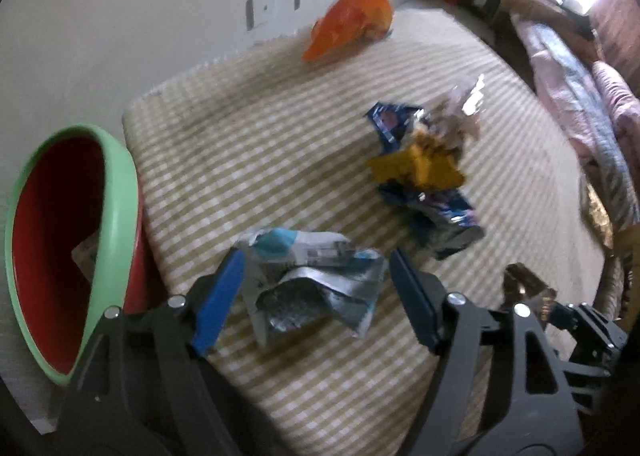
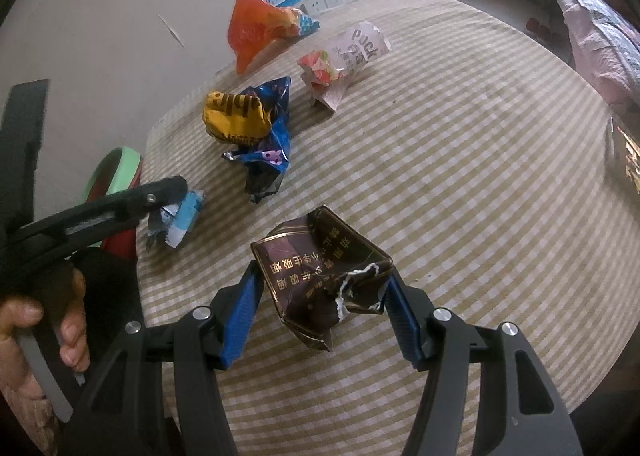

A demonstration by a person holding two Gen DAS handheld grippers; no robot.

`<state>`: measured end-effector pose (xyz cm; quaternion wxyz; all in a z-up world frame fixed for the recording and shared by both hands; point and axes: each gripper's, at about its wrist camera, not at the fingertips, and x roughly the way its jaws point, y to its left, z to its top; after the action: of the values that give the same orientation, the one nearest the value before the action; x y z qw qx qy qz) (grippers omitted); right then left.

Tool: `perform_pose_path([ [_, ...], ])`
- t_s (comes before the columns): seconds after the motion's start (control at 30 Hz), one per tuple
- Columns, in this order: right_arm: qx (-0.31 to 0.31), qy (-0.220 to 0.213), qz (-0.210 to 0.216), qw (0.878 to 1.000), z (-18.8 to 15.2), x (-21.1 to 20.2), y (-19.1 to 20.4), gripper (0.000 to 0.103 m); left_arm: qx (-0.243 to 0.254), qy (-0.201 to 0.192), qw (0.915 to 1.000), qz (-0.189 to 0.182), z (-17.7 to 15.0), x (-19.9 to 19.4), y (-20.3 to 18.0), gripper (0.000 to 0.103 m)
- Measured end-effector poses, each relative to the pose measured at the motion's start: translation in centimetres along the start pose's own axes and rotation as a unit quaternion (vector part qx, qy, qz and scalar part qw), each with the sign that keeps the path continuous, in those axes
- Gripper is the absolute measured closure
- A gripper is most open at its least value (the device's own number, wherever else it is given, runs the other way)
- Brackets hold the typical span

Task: Collect trash
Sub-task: 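Grasp the blue-and-white crumpled wrapper with the left gripper while the right holds the brown wrapper, then carry both wrappers to the red bucket and open both grippers to drop them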

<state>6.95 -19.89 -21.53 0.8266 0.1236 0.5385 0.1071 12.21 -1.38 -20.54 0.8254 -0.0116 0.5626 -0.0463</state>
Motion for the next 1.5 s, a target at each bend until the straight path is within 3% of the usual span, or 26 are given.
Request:
perform_pose_path([
  [0.13,0.002,0.0,0.002,1.0,0.0,0.0,0.0,0.045,-0.012,0.014,0.9998,0.003,-0.2,1.0,0.3,0.033],
  [0.23,0.002,0.0,0.003,1.0,0.0,0.0,-0.1,0.045,-0.017,0.007,0.9998,0.002,-0.3,0.9,0.5,0.049],
  [0.27,0.002,-0.001,0.005,1.0,0.0,0.0,-0.1,0.045,-0.017,0.003,0.9998,-0.001,-0.3,0.8,0.6,0.062],
  [0.47,0.004,-0.006,0.011,1.0,0.1,-0.4,-0.1,0.045,-0.024,-0.022,0.9994,-0.009,-0.9,-0.6,0.8,0.069],
  [0.8,-0.006,-0.014,0.011,1.0,0.3,-1.5,0.5,0.045,-0.005,-0.115,0.9934,0.005,-2.2,-6.4,0.9,0.069],
  [1.2,-0.027,-0.028,0.013,0.999,1.6,-3.5,3.6,0.045,-0.017,-0.142,0.9897,-0.01,-3.2,-10.0,3.4,0.069],
  [1.5,-0.074,-0.025,0.034,0.996,2.3,-3.6,9.6,0.045,-0.046,-0.154,0.9868,-0.022,-3.5,-11.1,6.6,0.069],
])
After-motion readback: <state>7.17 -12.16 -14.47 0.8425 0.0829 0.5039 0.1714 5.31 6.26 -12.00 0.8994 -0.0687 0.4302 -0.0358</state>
